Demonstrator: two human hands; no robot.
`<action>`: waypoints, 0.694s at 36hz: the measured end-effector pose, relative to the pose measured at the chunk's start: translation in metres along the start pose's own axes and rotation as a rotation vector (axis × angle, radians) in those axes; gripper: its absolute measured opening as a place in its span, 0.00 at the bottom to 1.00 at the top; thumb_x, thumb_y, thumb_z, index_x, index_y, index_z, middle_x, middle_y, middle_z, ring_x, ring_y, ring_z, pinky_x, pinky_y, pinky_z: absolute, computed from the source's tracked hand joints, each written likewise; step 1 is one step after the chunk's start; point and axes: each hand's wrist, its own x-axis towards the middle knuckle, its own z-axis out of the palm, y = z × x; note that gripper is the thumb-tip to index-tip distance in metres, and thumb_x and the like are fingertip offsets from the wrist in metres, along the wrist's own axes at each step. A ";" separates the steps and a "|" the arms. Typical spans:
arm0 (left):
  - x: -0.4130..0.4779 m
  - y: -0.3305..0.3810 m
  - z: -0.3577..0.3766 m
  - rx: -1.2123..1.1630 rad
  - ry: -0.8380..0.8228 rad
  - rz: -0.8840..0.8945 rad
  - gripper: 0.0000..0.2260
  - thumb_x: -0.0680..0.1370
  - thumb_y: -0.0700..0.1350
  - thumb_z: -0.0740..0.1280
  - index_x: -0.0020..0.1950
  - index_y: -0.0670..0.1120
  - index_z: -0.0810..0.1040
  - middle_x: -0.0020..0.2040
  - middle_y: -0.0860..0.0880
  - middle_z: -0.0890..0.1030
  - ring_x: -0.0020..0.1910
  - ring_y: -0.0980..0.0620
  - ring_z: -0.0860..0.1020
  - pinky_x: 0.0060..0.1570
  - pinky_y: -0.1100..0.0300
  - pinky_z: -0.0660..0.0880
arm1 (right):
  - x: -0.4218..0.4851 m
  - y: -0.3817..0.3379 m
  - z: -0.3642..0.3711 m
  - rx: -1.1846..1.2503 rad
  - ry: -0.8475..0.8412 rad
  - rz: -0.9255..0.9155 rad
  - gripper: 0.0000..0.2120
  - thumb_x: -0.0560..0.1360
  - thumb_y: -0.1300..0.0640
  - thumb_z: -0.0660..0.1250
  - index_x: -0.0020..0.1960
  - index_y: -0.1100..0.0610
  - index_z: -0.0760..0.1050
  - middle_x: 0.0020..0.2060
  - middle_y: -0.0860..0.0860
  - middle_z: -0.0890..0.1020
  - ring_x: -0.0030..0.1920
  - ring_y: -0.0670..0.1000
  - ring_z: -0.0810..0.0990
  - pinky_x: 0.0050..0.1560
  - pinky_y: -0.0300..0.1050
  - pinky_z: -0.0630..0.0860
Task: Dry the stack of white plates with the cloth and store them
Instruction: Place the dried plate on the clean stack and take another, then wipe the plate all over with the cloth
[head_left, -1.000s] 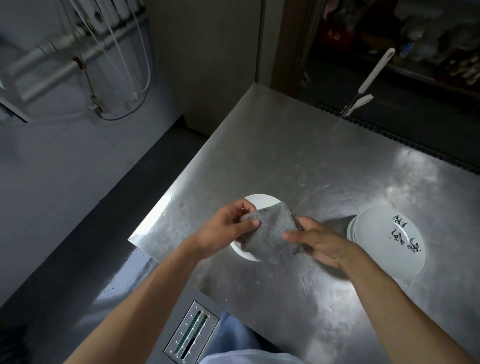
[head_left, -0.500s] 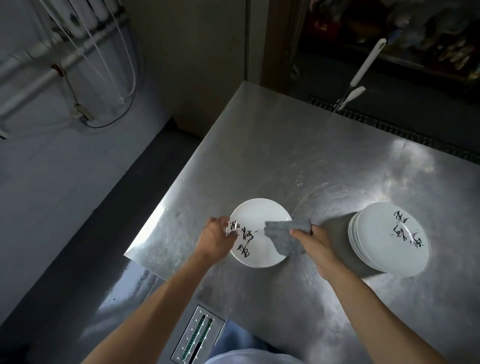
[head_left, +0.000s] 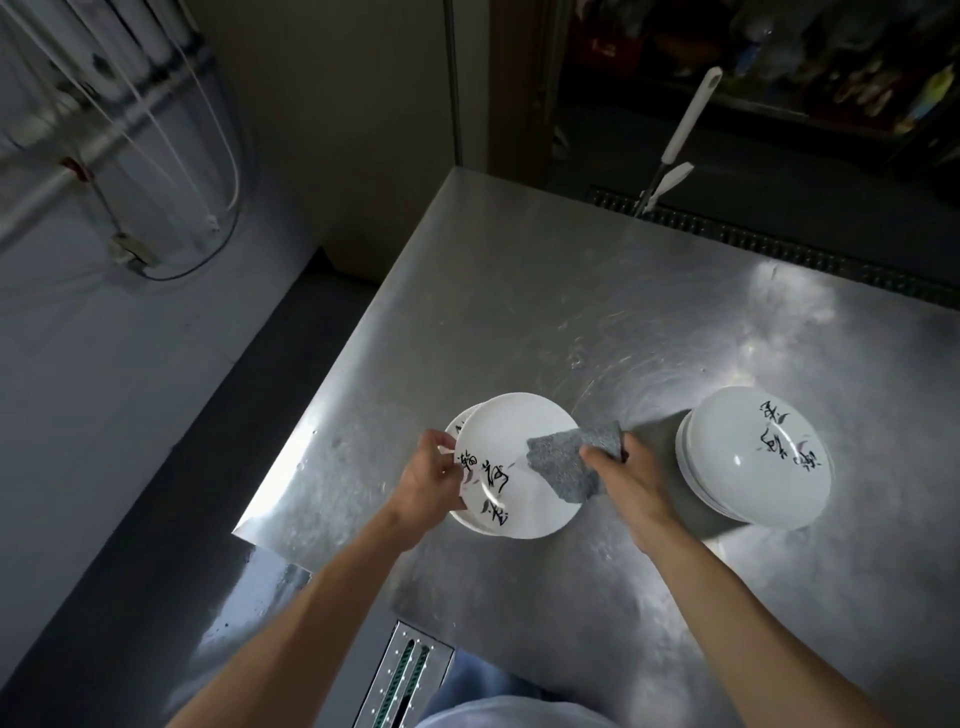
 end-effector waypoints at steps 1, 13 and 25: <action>-0.003 0.003 0.004 -0.015 -0.024 0.001 0.12 0.81 0.29 0.56 0.62 0.39 0.64 0.56 0.33 0.81 0.55 0.34 0.81 0.48 0.37 0.83 | -0.002 -0.001 -0.007 -0.040 0.018 -0.037 0.03 0.75 0.59 0.73 0.48 0.55 0.80 0.40 0.46 0.85 0.43 0.45 0.84 0.38 0.31 0.76; -0.033 0.006 0.094 -0.015 -0.303 0.015 0.15 0.81 0.29 0.60 0.65 0.42 0.65 0.55 0.30 0.79 0.46 0.42 0.81 0.40 0.48 0.84 | -0.060 0.027 -0.100 -0.769 0.385 -0.691 0.18 0.61 0.64 0.78 0.33 0.57 0.67 0.27 0.51 0.69 0.32 0.58 0.70 0.37 0.49 0.73; -0.041 -0.057 0.185 0.081 -0.390 -0.098 0.17 0.78 0.32 0.62 0.58 0.53 0.70 0.51 0.41 0.81 0.41 0.51 0.83 0.35 0.53 0.82 | -0.092 0.119 -0.129 -0.908 0.055 -0.288 0.22 0.80 0.57 0.63 0.71 0.57 0.61 0.44 0.58 0.85 0.41 0.61 0.84 0.34 0.45 0.67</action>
